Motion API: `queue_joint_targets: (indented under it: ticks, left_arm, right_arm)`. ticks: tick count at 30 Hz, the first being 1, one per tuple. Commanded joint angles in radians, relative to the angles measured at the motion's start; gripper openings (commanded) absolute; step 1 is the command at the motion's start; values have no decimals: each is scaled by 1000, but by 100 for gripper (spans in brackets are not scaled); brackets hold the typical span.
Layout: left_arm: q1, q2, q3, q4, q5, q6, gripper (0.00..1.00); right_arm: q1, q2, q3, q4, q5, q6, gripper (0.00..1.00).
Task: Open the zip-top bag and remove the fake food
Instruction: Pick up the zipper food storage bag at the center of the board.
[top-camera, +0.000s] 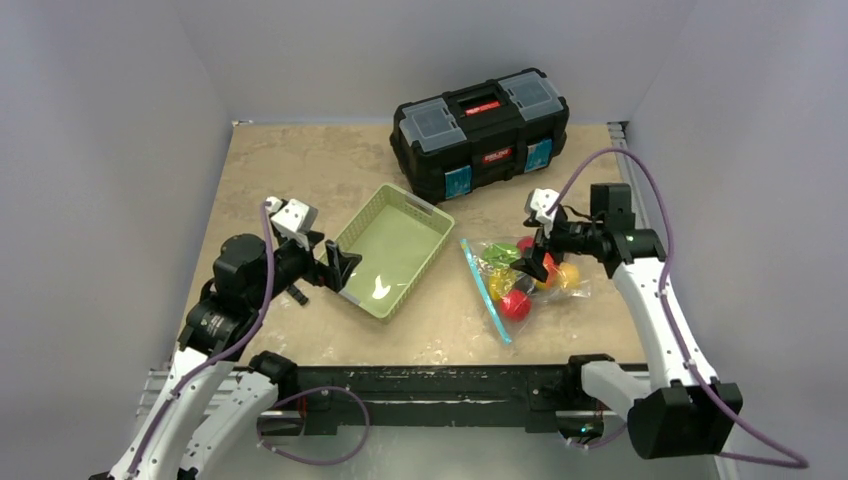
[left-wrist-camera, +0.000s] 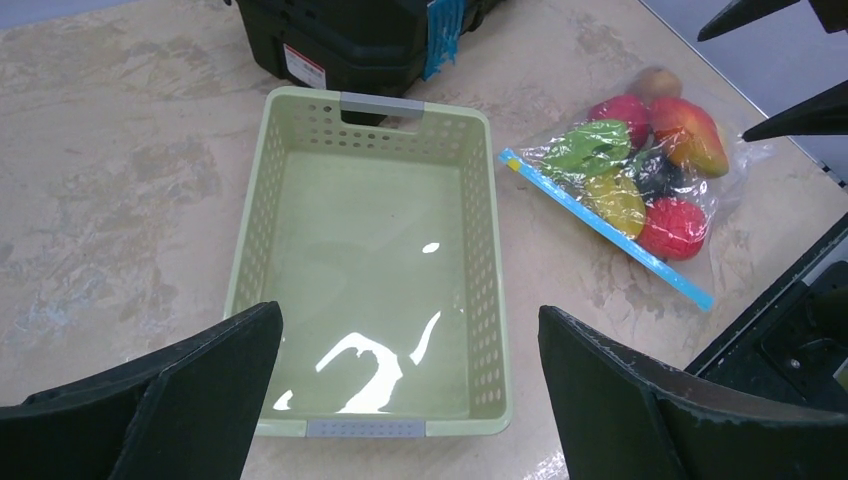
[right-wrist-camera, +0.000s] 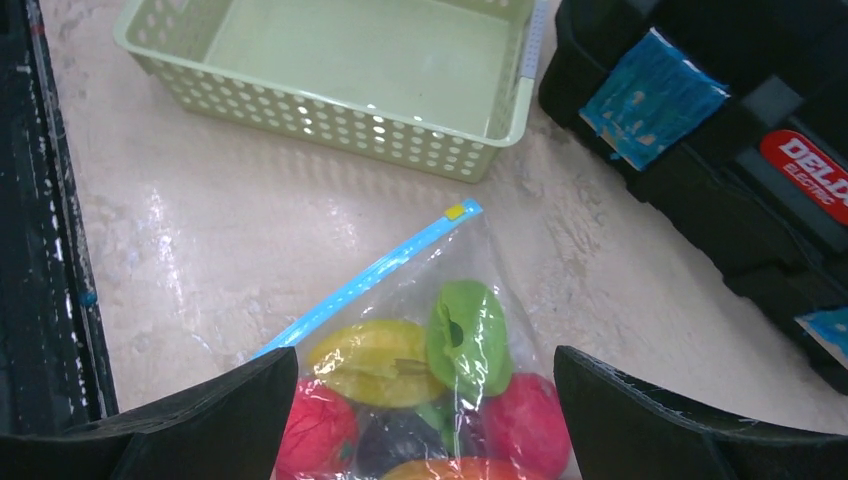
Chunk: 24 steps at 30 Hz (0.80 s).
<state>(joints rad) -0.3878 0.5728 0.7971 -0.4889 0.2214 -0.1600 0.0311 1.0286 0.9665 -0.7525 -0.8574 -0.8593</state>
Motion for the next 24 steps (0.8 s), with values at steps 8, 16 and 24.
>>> queue_joint_targets:
  ticks: [8, 16, 24]
  left_arm:
    - [-2, 23, 44, 17, 66, 28, 100]
    - [6, 42, 45, 15, 87, 27, 100]
    - [6, 52, 50, 10, 111, 29, 100]
  right_arm:
    - [169, 179, 114, -47, 234, -111, 99]
    - [223, 243, 176, -59, 235, -90, 99]
    - [270, 334, 196, -41, 267, -59, 99]
